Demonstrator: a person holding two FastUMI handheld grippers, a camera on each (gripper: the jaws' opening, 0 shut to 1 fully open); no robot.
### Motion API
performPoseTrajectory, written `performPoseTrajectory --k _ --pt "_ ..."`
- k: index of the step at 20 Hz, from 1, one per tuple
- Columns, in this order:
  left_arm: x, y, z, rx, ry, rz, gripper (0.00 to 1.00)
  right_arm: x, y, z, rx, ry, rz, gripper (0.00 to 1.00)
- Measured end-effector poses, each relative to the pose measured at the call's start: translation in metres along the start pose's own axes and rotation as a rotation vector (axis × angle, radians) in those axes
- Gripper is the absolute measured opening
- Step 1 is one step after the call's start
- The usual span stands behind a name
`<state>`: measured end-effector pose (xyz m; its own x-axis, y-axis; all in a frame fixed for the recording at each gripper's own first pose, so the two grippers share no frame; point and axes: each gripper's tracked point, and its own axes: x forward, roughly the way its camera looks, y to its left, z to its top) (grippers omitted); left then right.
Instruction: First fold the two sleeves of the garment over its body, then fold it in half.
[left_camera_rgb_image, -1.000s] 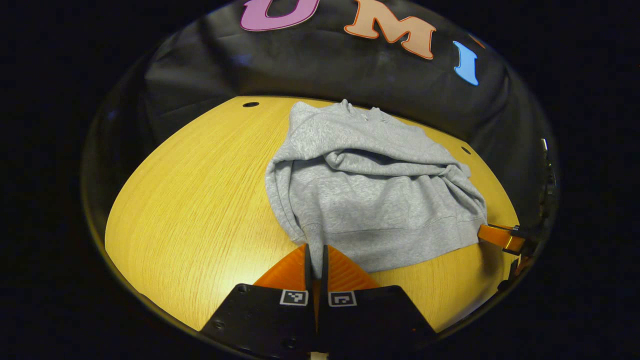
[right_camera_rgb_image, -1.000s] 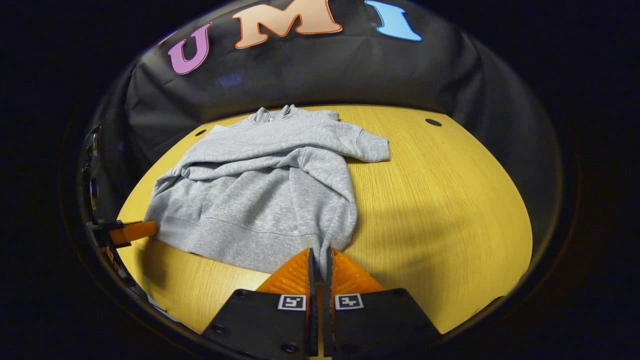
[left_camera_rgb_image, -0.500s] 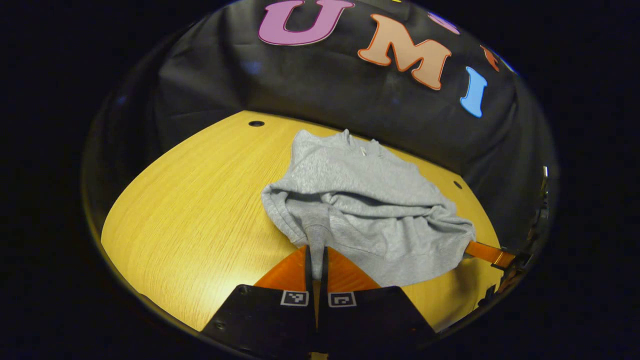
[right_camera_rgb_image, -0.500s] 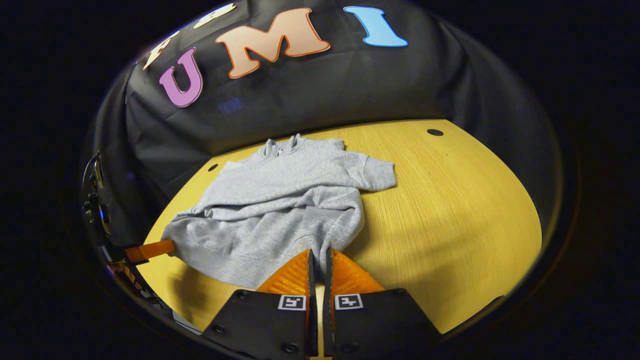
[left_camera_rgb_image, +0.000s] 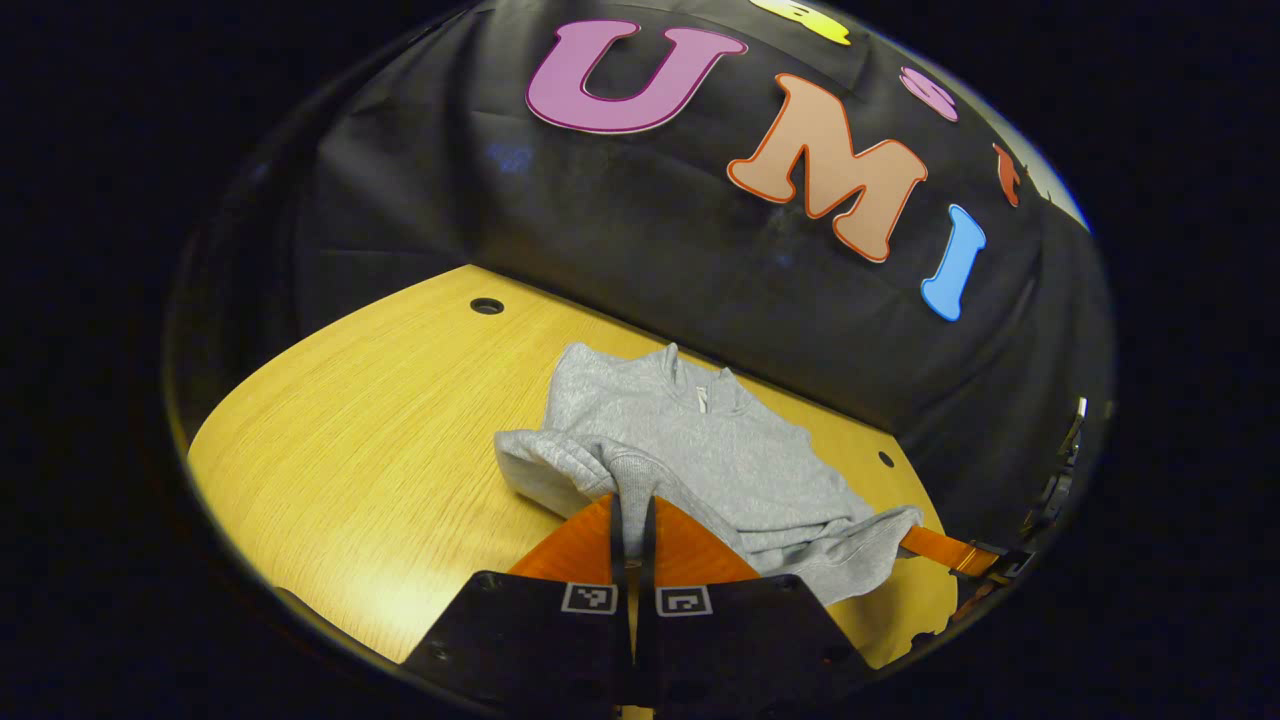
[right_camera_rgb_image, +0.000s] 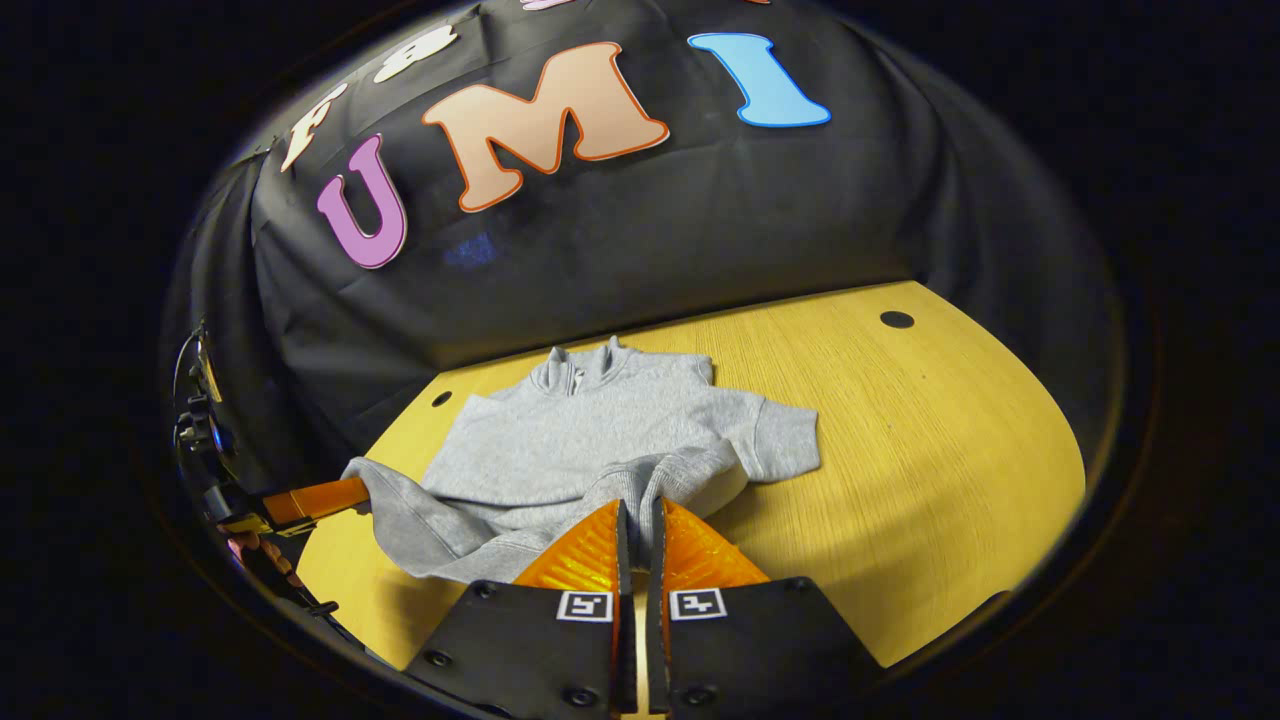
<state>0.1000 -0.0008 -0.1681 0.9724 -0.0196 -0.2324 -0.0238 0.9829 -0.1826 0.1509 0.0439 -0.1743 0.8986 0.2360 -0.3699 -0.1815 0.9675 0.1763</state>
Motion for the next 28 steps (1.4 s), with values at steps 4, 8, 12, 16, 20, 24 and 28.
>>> performPoseTrajectory --k 4,8,12,16,20,24,28 --pt "0.017 0.005 0.005 0.02 0.013 0.018 0.0 0.033 0.007 0.011 0.019 0.013 0.025 0.06" --pt "0.031 0.006 0.003 -0.043 0.047 0.066 0.0 0.065 0.004 0.021 0.049 0.038 -0.003 0.06" --pt "0.042 0.02 0.0 0.02 0.068 0.125 0.0 0.092 0.005 0.014 -0.038 0.069 -0.019 0.06" --pt "0.049 0.035 -0.011 0.1 0.133 0.179 0.0 0.117 0.002 -0.008 -0.08 0.122 -0.029 0.07" --pt "0.049 0.038 -0.014 0.092 0.148 0.192 0.08 0.128 -0.002 -0.023 -0.066 0.169 -0.016 0.14" --pt "0.05 0.045 -0.013 0.091 0.143 0.209 0.21 0.127 0.009 -0.023 -0.061 0.171 0.021 0.39" --pt "0.05 0.049 0.014 0.07 0.031 0.248 0.75 0.122 0.025 0.001 -0.097 0.097 0.078 0.88"
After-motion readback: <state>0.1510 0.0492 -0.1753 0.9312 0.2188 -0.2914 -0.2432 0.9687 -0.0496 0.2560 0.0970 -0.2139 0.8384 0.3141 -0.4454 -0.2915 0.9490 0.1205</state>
